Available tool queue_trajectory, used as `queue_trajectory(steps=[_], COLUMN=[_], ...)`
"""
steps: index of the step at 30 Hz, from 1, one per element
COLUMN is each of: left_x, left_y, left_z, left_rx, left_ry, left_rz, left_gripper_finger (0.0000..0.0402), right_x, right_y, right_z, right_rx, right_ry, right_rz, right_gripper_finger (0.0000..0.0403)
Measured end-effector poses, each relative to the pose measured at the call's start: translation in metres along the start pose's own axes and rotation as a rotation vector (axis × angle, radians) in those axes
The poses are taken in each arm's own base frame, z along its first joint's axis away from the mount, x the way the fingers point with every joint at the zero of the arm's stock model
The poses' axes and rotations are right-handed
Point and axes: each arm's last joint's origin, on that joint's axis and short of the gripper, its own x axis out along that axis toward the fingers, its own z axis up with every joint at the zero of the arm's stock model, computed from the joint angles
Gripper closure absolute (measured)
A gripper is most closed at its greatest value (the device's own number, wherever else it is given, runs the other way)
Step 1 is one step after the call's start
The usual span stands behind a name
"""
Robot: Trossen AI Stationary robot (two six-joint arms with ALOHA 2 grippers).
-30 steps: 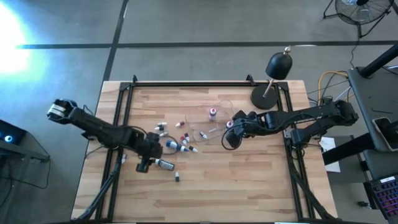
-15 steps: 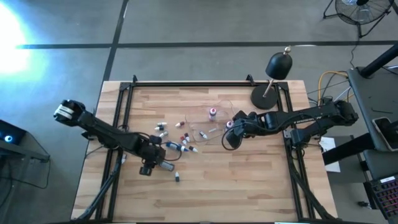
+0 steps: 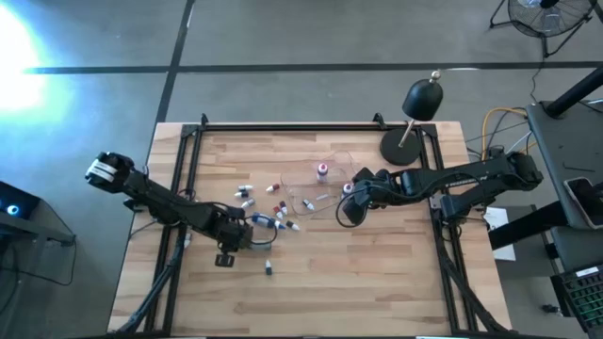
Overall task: Pick & Place food coloring
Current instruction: Put the large black food coloring bottle into the transparent container
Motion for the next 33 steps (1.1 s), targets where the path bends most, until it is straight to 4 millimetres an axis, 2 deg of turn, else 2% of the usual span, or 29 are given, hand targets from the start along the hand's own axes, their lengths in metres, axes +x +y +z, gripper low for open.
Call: queue_trajectory(steps=[3,6,13,20,27,33], left_x=[-0.001,-0.004,-0.006,-0.005,-0.004,0.008], left_y=[-0.001,-0.001,0.000,0.002,-0.001,-0.002], left_z=[0.000,0.000,0.001,0.005,0.016,0.015], left_rx=[-0.050,-0.094,-0.199,-0.223,-0.131,-0.151], left_ry=[0.010,-0.004,-0.030,-0.092,-0.197,-0.137], left_rz=[-0.026,-0.030,0.010,0.089,0.057,0.021], left_gripper_finger=[0.0391,0.0389,0.0322,0.0253,0.0239,0.0239], right_x=[0.000,0.000,0.000,0.000,0.000,0.000], right_y=[0.000,0.000,0.000,0.000,0.000,0.000], right_z=[0.000,0.000,0.000,0.000,0.000,0.000], right_rx=[-0.005,-0.009,-0.016,-0.016,-0.015,-0.014], right_ry=[-0.001,-0.001,-0.002,-0.002,-0.002,0.001], right_rz=[-0.001,-0.001,-0.002,-0.002,-0.002,0.001], right_gripper_finger=[0.0200,0.0200,0.0200,0.0200,0.0200,0.0200])
